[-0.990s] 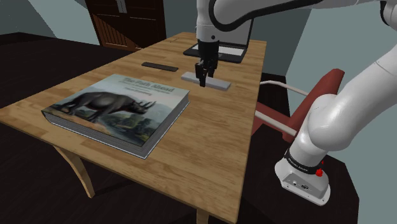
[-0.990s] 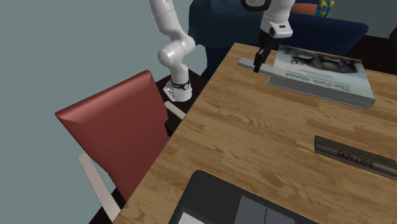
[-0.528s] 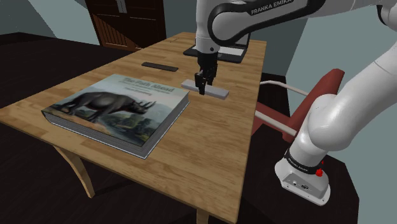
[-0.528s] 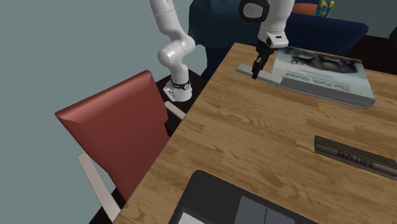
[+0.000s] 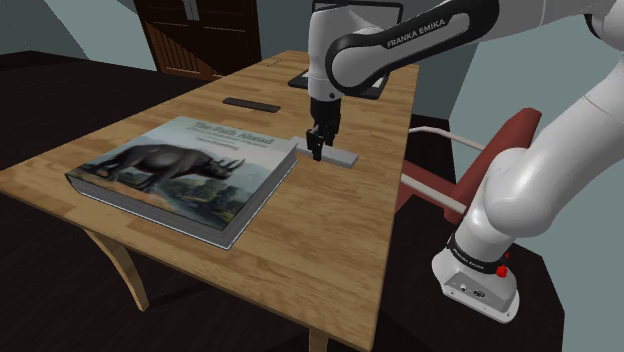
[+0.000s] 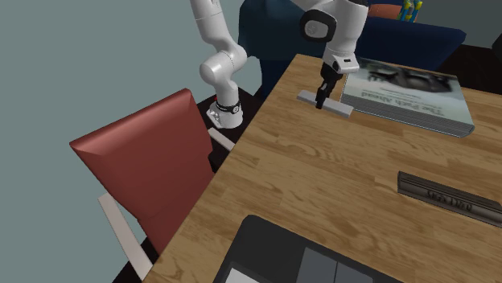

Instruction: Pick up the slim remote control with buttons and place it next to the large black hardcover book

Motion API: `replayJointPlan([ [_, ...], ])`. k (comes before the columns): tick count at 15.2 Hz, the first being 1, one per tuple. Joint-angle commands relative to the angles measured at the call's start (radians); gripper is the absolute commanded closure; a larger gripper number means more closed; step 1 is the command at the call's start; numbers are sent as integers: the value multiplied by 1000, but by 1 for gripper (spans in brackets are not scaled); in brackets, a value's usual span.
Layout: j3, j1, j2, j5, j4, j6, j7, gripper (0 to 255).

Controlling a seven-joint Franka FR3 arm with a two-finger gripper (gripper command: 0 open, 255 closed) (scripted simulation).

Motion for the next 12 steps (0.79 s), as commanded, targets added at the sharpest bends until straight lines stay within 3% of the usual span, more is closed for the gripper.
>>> replayJointPlan([
  [1, 2, 1, 2, 1, -9, 11, 3, 255],
  [7, 2, 1, 2, 1, -9, 11, 3, 255],
  [8, 2, 1, 2, 1, -9, 12, 3, 0],
  [12, 2, 1, 2, 1, -9, 12, 3, 0],
])
